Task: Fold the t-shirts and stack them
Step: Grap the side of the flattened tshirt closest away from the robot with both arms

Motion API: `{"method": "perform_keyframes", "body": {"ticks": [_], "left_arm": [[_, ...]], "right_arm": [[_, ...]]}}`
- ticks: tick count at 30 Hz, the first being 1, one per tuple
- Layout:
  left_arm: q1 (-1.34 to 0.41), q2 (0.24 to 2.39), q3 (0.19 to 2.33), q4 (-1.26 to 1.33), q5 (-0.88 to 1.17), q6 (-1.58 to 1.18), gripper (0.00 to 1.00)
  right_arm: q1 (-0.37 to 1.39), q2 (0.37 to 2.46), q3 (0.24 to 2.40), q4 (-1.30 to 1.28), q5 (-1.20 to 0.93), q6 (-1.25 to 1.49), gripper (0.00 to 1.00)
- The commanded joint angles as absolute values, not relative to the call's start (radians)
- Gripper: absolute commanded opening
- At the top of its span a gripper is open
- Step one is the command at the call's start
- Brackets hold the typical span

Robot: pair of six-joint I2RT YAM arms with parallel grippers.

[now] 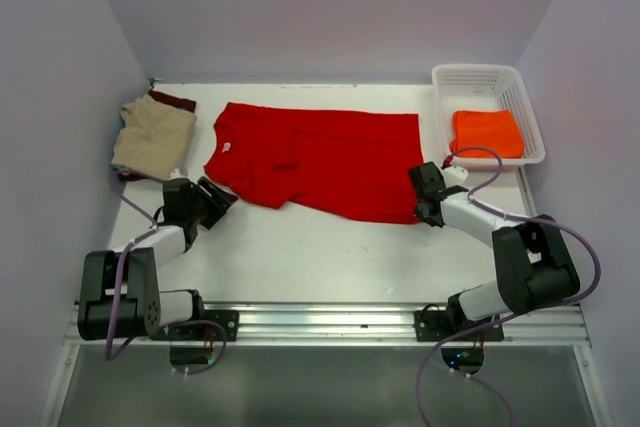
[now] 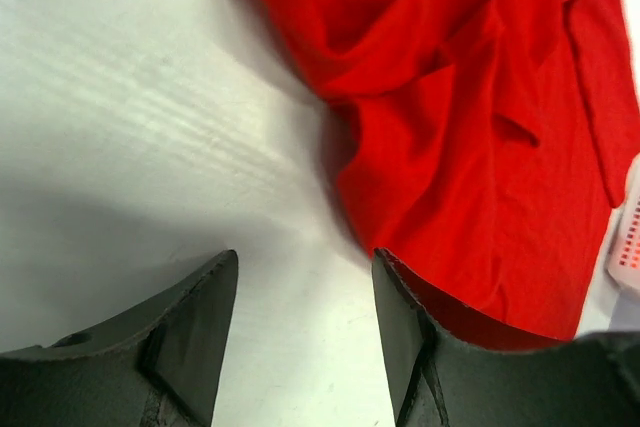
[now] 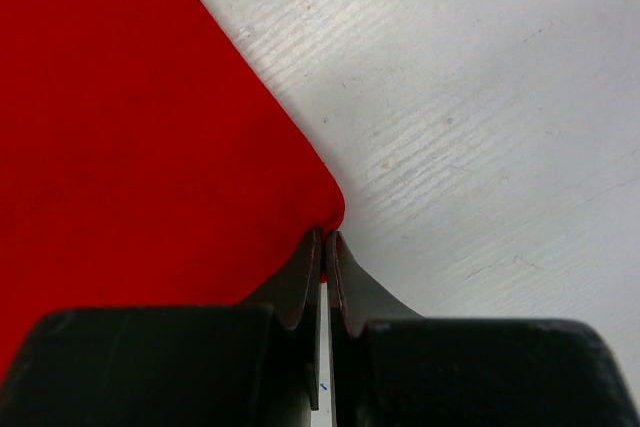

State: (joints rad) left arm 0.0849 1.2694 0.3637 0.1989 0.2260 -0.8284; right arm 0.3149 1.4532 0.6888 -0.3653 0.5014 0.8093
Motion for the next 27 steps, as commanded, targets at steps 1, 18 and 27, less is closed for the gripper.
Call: {"method": "perform_keyframes", "body": {"ticks": [1, 18, 27], "left_arm": [[0.092, 1.317, 0.35, 0.406, 0.275, -0.856, 0.61], [0.109, 1.58, 0.353, 0.796, 0.365, -0.969, 0.53], [0.109, 1.692, 0.339, 0.949, 0.454, -1.022, 0.24]], "right_arm": [[0.313, 1.453, 0.684, -0.35, 0.492, 0.805, 0.0], [0.313, 1.463, 0.684, -0.345, 0.495, 0.799, 0.0], [0.313, 1.454, 0.664, -0.344, 0.512, 0.796, 0.0]]}}
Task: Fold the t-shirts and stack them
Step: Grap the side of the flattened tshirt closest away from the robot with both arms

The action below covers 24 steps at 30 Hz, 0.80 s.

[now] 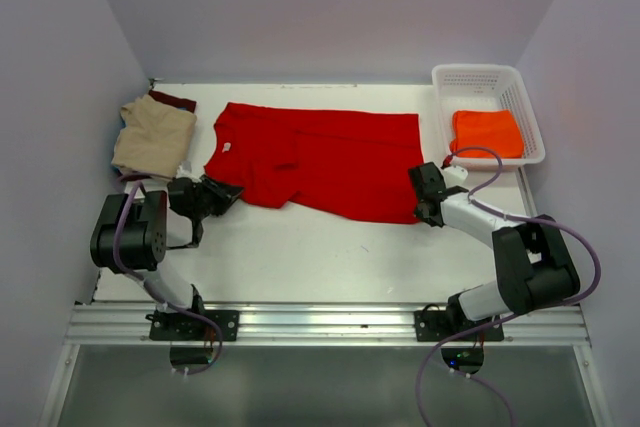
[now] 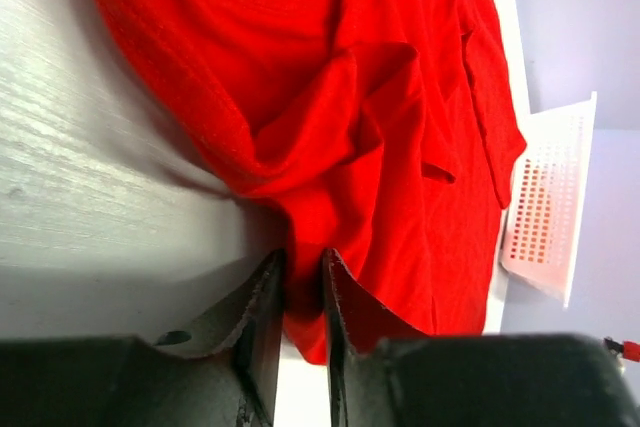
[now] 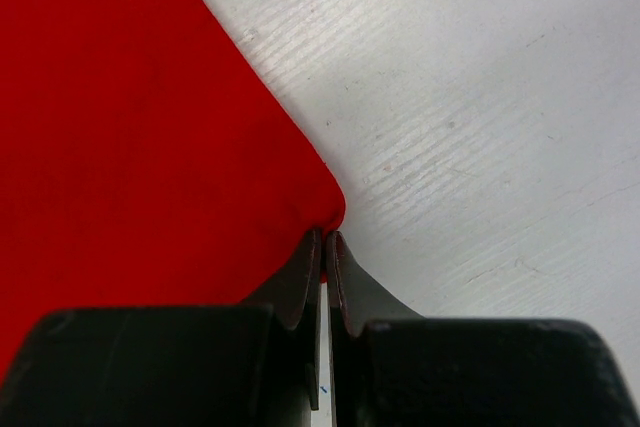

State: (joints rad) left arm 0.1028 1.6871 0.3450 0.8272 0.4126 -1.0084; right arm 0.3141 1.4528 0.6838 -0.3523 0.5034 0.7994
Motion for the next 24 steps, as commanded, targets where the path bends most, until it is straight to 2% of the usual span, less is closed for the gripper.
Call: {"method": "perform_keyframes", "body": {"ticks": [1, 10, 11, 14, 24], "left_arm": [[0.109, 1.68, 0.334, 0.95, 0.457, -1.02, 0.23], [0.109, 1.496, 0.31, 0.804, 0.433, -0.973, 0.2], [0.109, 1.477, 0.313, 0.77, 0.436, -0.974, 0.18], [0.109, 1.393, 0.324, 0.675, 0.443, -0.966, 0.0], [0.109, 1.093, 0.367, 0.402, 0.423, -0.894, 0.0]], "right_arm": [[0.311, 1.457, 0.667, -0.342, 0.512, 0.795, 0.0], [0.313, 1.463, 0.664, -0.337, 0.511, 0.798, 0.0], [0.311, 1.465, 0.664, -0.336, 0.509, 0.796, 0.0], [0.313, 1.462, 0.661, -0.334, 0.508, 0.798, 0.0], [0.313, 1.407, 0.66, -0.344, 0.5, 0.785, 0.0]]}}
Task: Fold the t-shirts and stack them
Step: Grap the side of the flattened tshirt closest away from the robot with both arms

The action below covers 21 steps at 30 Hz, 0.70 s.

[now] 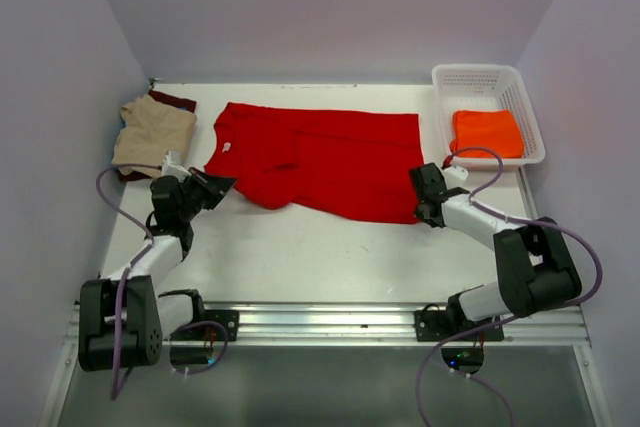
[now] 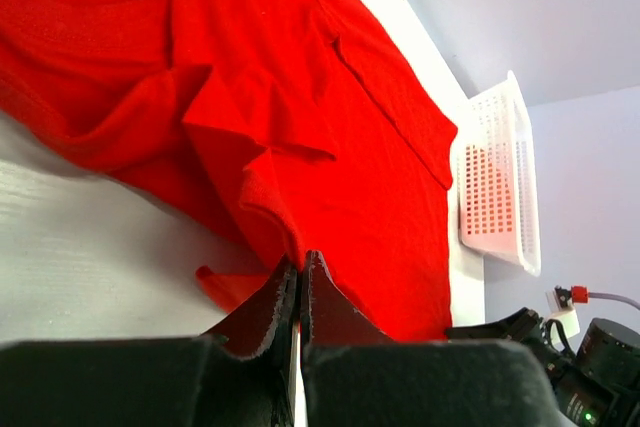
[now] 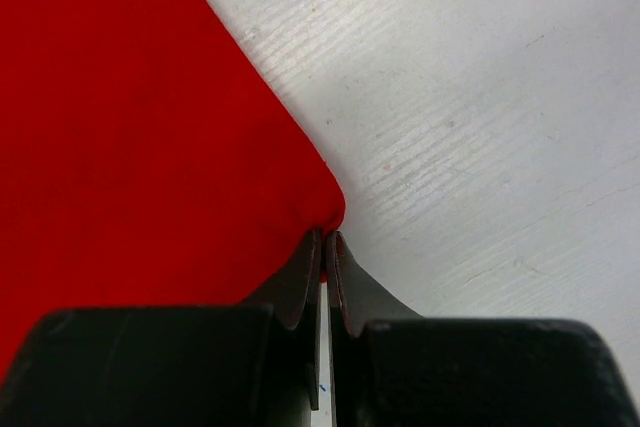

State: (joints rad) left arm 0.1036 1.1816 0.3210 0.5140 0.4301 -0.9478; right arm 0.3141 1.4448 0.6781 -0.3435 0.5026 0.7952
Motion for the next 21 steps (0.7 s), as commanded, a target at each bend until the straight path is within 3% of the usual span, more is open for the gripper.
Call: {"method": "perform_keyframes", "body": {"ticks": [1, 11, 21], "left_arm": [[0.109, 1.065, 0.382, 0.341, 0.423, -0.885, 0.0], [0.109, 0.668, 0.485, -0.152, 0.374, -0.793, 0.0], [0.109, 0.411, 0.56, -0.586, 0.278, -0.721, 0.0]], "right_arm": [[0.311, 1.395, 0.658, -0.35, 0.497, 0.784, 0.0], [0.313, 1.195, 0.673, -0.442, 0.482, 0.712, 0.0], [0.311, 1.172, 0.739, -0.511, 0.494, 0.655, 0.0]]}}
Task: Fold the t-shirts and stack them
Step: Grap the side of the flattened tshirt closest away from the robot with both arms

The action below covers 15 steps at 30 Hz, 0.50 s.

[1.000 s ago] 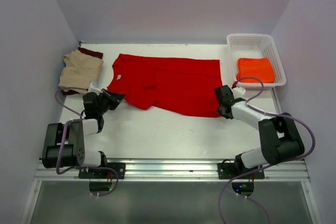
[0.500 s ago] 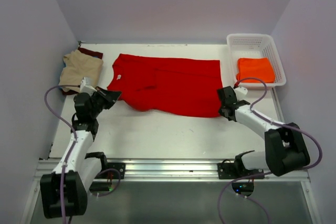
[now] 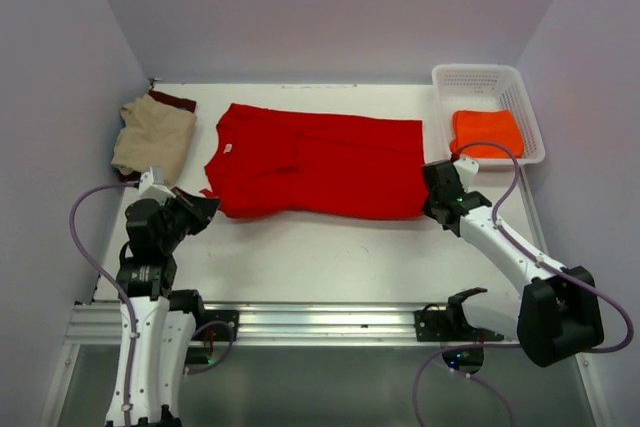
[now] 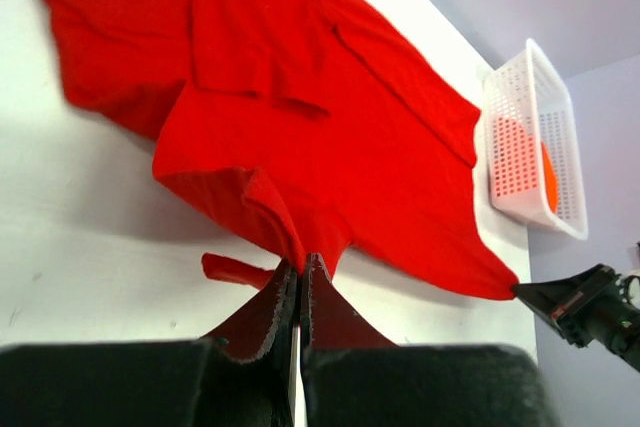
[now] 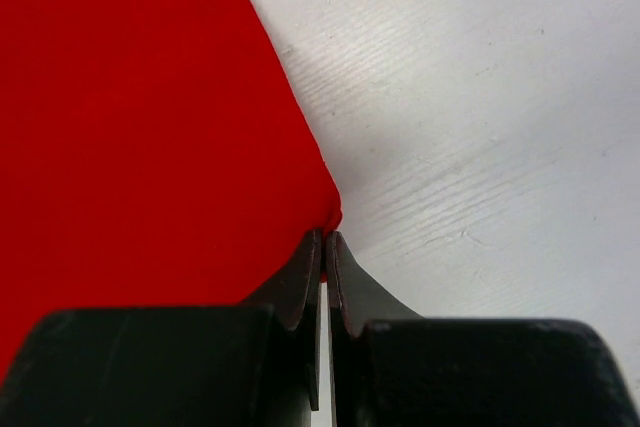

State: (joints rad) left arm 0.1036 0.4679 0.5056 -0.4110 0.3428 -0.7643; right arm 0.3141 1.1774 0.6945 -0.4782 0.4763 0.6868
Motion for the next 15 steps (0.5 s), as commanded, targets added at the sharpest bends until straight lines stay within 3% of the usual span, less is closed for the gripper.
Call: {"method": "perform_keyframes", "body": {"ticks": [1, 7, 15], "left_arm": [[0.109, 0.394, 0.548, -0.58, 0.253, -0.719, 0.0], [0.109, 0.432, 0.451, -0.289, 0.229, -0.712, 0.0], [0.109, 0.9, 0.52, 0.157, 0.293, -0.689, 0.0]], "right_arm": [[0.313, 1.18, 0.742, -0.499, 0.495, 0.655, 0.0], [0.311, 1.308, 0.811, -0.448, 0.525, 0.652, 0.0], [0.301, 1.518, 0.994, -0.406, 0.554, 0.634, 0.0]]}}
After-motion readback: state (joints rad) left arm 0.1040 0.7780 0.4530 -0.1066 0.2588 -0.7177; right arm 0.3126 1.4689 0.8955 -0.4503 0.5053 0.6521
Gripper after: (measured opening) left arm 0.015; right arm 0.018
